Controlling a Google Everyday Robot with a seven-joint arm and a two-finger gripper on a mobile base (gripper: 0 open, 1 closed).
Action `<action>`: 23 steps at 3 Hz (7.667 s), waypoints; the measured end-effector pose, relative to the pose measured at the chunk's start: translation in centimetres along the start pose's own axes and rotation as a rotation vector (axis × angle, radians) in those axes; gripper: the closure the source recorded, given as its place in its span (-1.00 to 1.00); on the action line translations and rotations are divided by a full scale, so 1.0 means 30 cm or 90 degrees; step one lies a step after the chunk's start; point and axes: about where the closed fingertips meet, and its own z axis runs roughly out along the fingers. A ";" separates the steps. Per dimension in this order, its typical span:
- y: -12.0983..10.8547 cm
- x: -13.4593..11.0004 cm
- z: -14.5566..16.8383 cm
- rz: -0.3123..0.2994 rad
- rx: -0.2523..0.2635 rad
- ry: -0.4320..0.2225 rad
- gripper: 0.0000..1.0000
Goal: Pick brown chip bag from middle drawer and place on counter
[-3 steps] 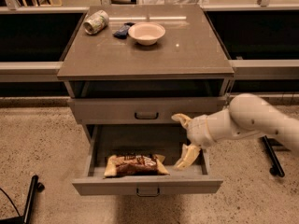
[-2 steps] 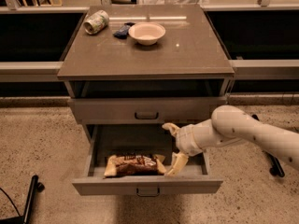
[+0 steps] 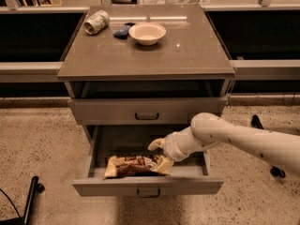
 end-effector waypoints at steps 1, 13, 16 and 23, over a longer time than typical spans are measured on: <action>0.020 0.027 0.141 -0.010 -0.045 0.006 0.02; -0.205 -0.201 -0.656 -0.161 0.103 -0.122 1.00; -0.300 -0.245 -0.931 -0.259 0.161 0.028 1.00; -0.946 -0.392 -1.369 -0.619 0.436 0.363 0.97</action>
Offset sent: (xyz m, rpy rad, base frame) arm -0.0025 0.0499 -0.0750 -0.0330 0.0947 0.1149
